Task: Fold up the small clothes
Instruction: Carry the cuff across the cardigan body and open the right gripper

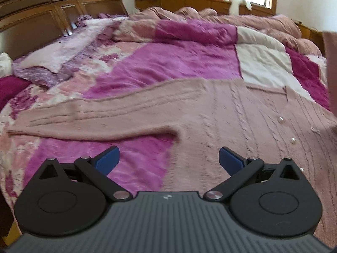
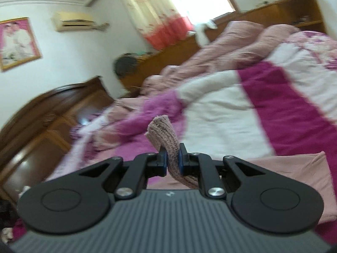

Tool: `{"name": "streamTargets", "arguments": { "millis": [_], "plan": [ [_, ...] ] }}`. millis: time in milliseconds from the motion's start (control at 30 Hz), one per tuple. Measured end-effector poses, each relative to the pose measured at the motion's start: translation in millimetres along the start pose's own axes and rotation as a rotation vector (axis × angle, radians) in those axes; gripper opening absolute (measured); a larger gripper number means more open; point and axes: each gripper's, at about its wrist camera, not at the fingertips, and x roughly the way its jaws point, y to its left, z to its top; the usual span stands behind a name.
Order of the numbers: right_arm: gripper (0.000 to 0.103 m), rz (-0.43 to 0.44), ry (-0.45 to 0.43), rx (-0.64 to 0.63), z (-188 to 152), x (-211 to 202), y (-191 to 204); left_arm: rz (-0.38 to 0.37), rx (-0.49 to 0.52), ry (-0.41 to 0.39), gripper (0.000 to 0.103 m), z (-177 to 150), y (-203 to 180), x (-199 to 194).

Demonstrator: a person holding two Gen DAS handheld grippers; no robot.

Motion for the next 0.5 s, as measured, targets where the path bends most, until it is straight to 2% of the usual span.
{"name": "streamTargets", "arguments": {
  "millis": [67, 233, 400, 500],
  "plan": [
    [0.014, 0.046, 0.006, -0.002, -8.3, 9.3, 19.3, 0.015, -0.013, -0.014, 0.103, -0.8, 11.0, -7.8],
    [0.014, 0.159, 0.126, -0.015, -55.2, 42.8, 57.7, 0.041, -0.045, -0.022, 0.103, -7.6, 34.1, -19.0],
    [0.014, 0.171, 0.255, -0.017, -107.8, 70.5, 72.5, 0.074, -0.037, -0.016, 0.103, -15.9, 46.7, -20.9],
    [0.014, 0.169, 0.301, 0.01, -128.2, 80.0, 74.7, 0.076, -0.049, -0.012, 0.103, -20.0, 53.0, -20.8]
  ]
}}
